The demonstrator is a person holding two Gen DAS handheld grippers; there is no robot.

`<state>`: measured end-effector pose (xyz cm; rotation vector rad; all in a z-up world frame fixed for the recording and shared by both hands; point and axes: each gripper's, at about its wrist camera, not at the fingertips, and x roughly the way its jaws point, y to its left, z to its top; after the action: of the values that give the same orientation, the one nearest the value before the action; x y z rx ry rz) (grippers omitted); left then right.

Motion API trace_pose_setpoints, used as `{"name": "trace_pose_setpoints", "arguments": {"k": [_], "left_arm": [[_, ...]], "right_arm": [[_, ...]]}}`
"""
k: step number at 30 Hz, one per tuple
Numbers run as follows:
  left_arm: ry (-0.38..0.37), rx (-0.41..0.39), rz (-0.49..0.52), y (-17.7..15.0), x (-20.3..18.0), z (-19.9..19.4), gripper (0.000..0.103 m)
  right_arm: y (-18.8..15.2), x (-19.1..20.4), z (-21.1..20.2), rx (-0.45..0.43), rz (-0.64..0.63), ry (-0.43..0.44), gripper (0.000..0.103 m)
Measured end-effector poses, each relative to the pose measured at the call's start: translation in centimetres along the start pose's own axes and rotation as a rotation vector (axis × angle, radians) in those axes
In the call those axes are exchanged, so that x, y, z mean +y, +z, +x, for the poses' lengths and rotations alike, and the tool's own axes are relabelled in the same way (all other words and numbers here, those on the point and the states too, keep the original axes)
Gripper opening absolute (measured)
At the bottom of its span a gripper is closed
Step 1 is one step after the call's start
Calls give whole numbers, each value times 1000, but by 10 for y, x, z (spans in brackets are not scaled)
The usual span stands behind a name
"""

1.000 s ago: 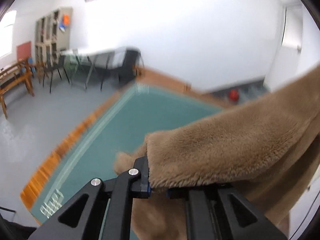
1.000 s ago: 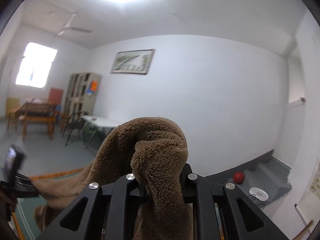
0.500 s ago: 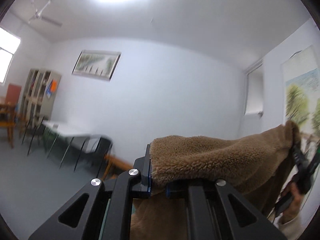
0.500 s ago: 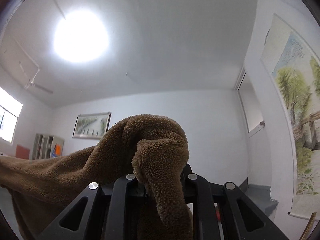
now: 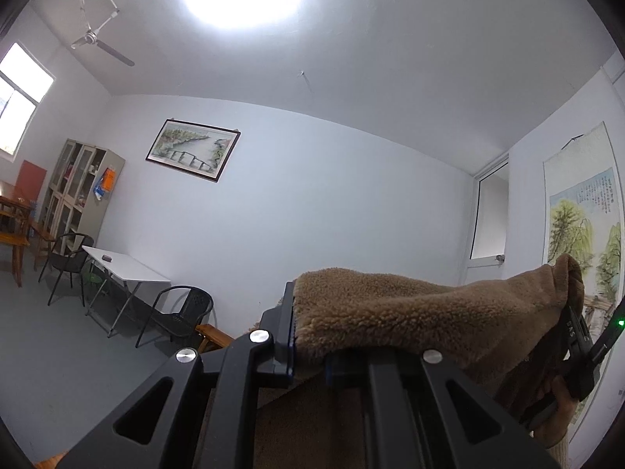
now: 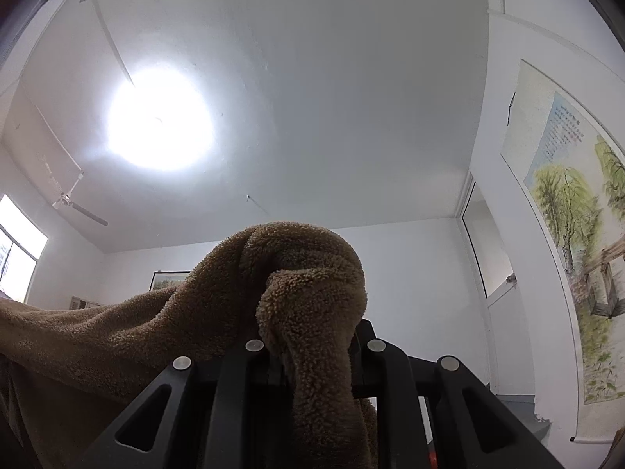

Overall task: Fold clothes
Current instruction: 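Raise the brown sweatshirt high with both grippers to let it hang open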

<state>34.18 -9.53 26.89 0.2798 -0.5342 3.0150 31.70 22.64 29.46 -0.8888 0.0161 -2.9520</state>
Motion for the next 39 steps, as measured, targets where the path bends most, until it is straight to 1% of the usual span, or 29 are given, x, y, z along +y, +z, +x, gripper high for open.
{"name": "trace_pose_setpoints", "arguments": {"k": [4, 7, 9, 13, 19, 22, 27, 31, 37, 39], "left_arm": [[-3, -33, 0, 8, -4, -11, 12], [-1, -82, 18, 18, -9, -24, 13], [0, -104, 24, 23, -10, -31, 15], [3, -147, 36, 32, -10, -44, 15], [19, -170, 34, 35, -7, -54, 15], [29, -178, 25, 36, -2, -56, 15], [39, -191, 19, 41, 4, -58, 15], [26, -225, 39, 47, 2, -66, 15], [2, -300, 93, 62, -9, -78, 15], [2, -304, 117, 64, -12, -78, 16]], "right_arm": [[8, -1, -7, -12, -1, 6, 19], [16, -1, -19, -32, -1, 6, 19], [19, 0, -24, -42, -4, 7, 19], [24, 0, -35, -62, -15, 13, 19], [21, -2, -40, -63, -37, 33, 19], [18, 1, -46, -57, -48, 54, 19], [20, 7, -52, -72, -71, 76, 19], [26, 8, -58, -78, -86, 72, 19], [36, -9, -63, -71, -71, 83, 19], [38, -14, -69, -72, -68, 78, 19]]}}
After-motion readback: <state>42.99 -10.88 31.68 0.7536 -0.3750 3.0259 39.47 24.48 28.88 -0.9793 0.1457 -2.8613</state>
